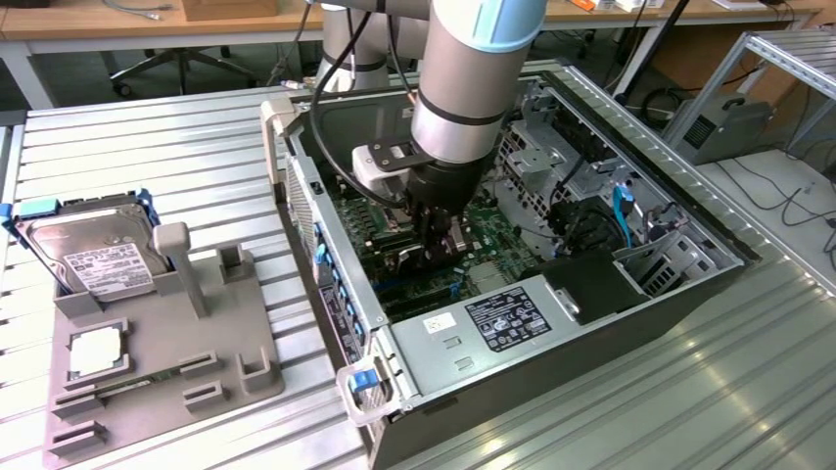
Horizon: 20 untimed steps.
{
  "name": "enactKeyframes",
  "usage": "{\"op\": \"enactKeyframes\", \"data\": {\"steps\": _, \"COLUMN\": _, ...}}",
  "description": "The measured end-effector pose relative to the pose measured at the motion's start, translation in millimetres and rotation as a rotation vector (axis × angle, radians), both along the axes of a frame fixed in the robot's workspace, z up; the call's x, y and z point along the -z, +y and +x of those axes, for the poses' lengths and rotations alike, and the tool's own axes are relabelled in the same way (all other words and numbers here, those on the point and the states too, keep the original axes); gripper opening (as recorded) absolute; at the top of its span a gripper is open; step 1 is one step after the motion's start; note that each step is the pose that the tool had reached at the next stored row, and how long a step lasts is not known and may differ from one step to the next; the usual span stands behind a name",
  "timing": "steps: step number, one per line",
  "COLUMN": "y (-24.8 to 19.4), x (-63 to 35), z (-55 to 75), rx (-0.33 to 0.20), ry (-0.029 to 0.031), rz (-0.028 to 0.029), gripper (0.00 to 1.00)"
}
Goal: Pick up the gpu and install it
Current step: 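Insert the gpu into the slot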
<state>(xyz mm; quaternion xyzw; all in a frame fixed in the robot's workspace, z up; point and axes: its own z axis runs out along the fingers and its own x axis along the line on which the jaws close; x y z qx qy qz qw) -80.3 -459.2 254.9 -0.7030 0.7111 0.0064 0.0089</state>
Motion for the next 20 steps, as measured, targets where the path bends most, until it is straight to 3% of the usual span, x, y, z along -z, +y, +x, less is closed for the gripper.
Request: {"op": "enactKeyframes", "data": {"steps": 20, "y": 0.0, "x": 0.5, "z": -0.1, "rx": 0.000, "ry": -0.0001, "rz": 0.0002, "gripper": 0.27}}
